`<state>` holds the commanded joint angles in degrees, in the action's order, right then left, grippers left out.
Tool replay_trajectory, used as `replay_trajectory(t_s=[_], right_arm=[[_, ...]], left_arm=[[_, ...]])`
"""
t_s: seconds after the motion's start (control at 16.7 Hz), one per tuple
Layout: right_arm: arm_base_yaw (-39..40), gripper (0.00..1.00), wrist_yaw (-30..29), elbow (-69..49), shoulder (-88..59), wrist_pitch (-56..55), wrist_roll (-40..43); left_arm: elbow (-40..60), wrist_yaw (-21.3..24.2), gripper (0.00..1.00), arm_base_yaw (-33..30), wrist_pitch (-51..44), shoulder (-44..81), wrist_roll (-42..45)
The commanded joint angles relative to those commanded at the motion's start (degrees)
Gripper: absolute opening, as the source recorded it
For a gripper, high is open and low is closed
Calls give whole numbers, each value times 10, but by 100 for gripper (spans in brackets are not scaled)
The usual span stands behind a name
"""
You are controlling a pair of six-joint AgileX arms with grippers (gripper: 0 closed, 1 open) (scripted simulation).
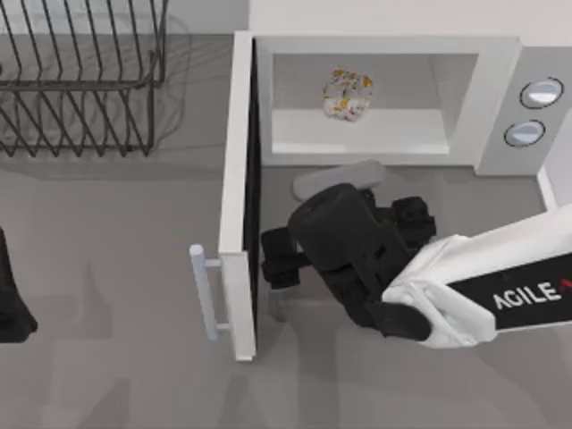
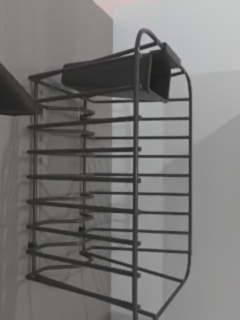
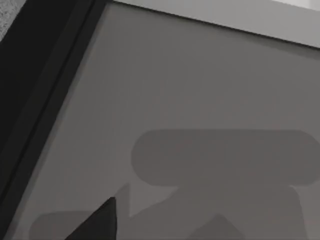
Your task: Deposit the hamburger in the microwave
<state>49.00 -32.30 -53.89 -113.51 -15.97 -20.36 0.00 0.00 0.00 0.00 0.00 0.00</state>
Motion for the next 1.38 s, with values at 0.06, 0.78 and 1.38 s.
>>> replay_trajectory(t_s=[0.06, 0.78, 1.38], right_arm=[[0, 100, 0, 6, -5, 4, -2], [-8, 100, 1, -35, 16, 19, -21], [-14, 100, 29, -57, 32, 187, -31]], left_arm=[[0, 0, 100, 0, 0, 0, 0], [0, 0, 100, 0, 0, 0, 0], [0, 0, 100, 0, 0, 0, 0]])
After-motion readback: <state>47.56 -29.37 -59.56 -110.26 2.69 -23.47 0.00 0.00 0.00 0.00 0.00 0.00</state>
